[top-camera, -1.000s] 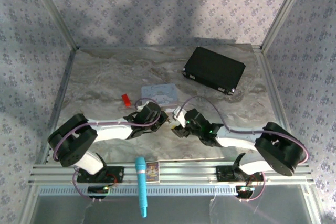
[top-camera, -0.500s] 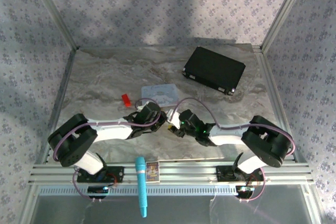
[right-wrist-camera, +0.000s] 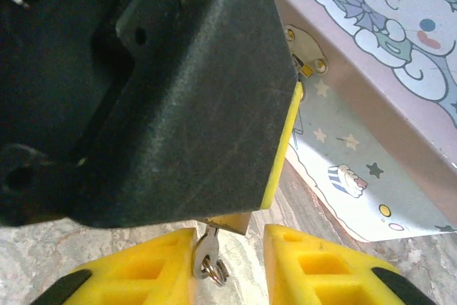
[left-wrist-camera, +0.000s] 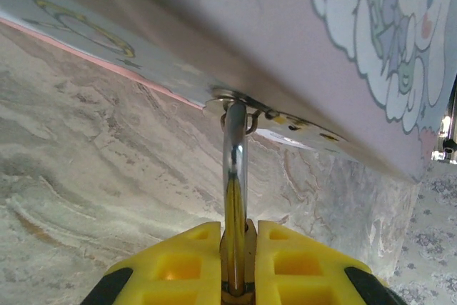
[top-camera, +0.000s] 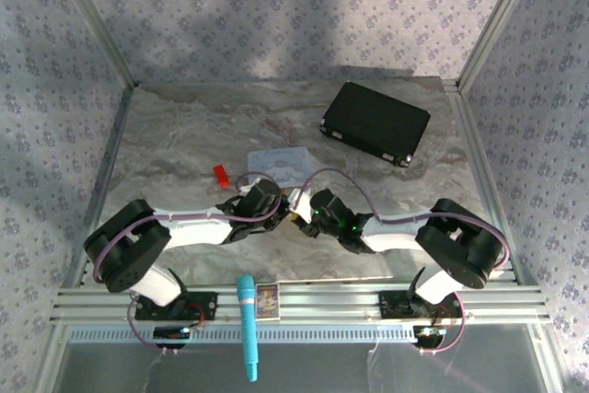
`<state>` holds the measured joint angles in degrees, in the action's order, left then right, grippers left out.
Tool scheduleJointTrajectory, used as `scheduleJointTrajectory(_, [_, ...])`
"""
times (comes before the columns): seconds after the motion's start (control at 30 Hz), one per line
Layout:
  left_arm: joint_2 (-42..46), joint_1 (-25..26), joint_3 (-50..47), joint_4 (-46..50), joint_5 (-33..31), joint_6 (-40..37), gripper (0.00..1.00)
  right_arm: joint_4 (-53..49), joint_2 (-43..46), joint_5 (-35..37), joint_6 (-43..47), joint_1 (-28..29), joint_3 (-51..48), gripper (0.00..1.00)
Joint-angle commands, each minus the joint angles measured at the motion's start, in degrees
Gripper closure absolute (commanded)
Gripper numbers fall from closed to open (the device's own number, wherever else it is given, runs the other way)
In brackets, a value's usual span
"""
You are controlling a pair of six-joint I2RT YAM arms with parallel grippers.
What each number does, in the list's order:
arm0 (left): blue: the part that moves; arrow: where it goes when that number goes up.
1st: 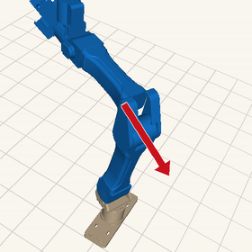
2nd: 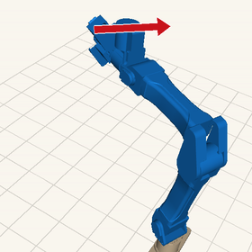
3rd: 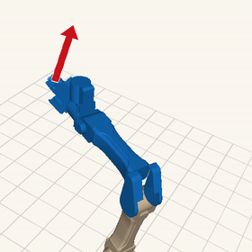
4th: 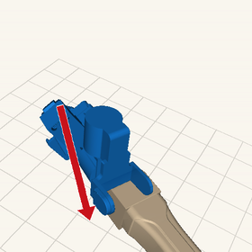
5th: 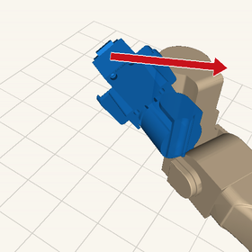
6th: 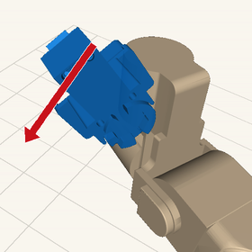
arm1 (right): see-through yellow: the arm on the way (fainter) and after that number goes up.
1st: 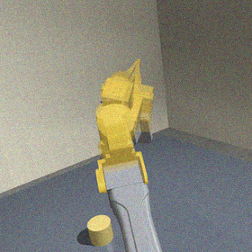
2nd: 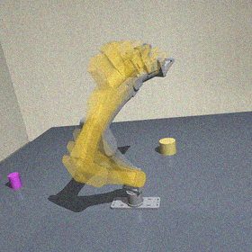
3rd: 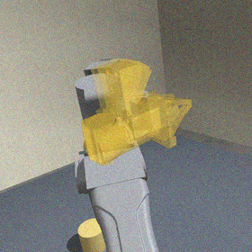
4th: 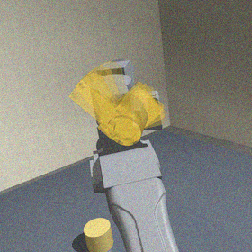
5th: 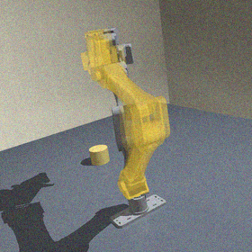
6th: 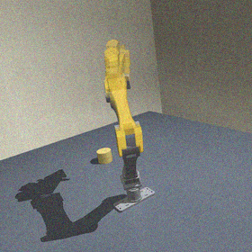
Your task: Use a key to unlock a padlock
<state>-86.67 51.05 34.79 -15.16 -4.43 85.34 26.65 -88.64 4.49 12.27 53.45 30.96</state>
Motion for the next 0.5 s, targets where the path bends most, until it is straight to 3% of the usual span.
scheduleJointTrajectory(0.0, [1.9, 0.2, -0.1, -1.8, 0.8, 0.1, 1.00, 0.8, -0.9, -0.1, -0.2, -0.7, 1.0, 0.73])
scheduleJointTrajectory(0.23, [2.3, 0.3, -0.5, -1.8, 0.7, 0.0, 1.00, -0.3, 0.5, -3.9, -4.1, -4.4, 0.2, 0.85])
scheduleJointTrajectory(0.47, [2.3, 0.2, -1.1, -2.9, 0.9, 0.1, 1.00, 1.8, 1.7, -13.2, -11.9, -10.7, -2.2, 0.85])
